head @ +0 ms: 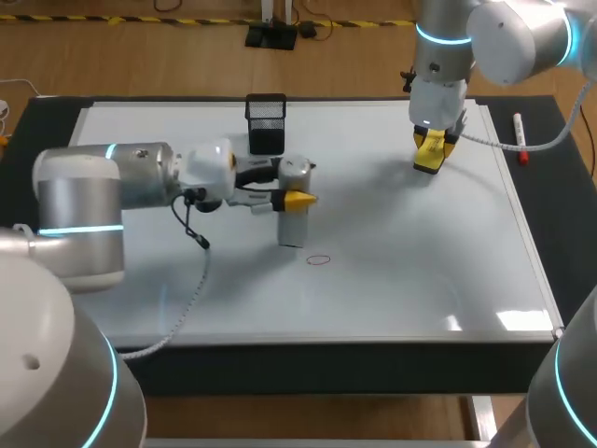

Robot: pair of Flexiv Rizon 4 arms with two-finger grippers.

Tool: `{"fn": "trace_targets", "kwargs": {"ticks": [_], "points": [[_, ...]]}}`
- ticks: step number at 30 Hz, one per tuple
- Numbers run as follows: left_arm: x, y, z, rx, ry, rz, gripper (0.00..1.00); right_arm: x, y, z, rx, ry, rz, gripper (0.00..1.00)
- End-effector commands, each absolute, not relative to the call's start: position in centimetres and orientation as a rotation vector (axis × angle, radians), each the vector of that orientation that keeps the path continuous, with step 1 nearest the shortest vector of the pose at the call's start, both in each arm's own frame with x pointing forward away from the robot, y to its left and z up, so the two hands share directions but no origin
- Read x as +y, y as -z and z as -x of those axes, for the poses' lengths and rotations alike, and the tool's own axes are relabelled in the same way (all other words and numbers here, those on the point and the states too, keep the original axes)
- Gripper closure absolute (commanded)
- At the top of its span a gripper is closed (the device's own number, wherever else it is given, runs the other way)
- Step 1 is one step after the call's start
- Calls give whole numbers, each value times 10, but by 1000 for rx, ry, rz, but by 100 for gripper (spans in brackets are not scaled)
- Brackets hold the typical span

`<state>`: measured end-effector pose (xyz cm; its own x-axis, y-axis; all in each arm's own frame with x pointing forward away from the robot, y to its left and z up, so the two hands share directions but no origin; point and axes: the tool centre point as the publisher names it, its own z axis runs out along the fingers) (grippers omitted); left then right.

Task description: Pick up the inspection probe, press it on each red-marked spot on the whiteboard one by one, put down the probe, pick up the eraser, and wipe off all the red marks.

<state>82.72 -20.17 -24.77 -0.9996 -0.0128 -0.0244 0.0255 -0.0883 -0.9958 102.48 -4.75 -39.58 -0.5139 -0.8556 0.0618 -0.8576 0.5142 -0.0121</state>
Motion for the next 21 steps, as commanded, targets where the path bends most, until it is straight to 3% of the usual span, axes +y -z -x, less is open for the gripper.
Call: {"fn": "trace_targets", "kwargs": {"ticks": [1,21], "points": [[-175,240,-827,2105,2277,4,100,-48,395,-1026,-2689,-66,-1525,100],[-59,242,-859,1986,2229,147,100,-48,395,-1026,-2689,-66,-1525,100]]}}
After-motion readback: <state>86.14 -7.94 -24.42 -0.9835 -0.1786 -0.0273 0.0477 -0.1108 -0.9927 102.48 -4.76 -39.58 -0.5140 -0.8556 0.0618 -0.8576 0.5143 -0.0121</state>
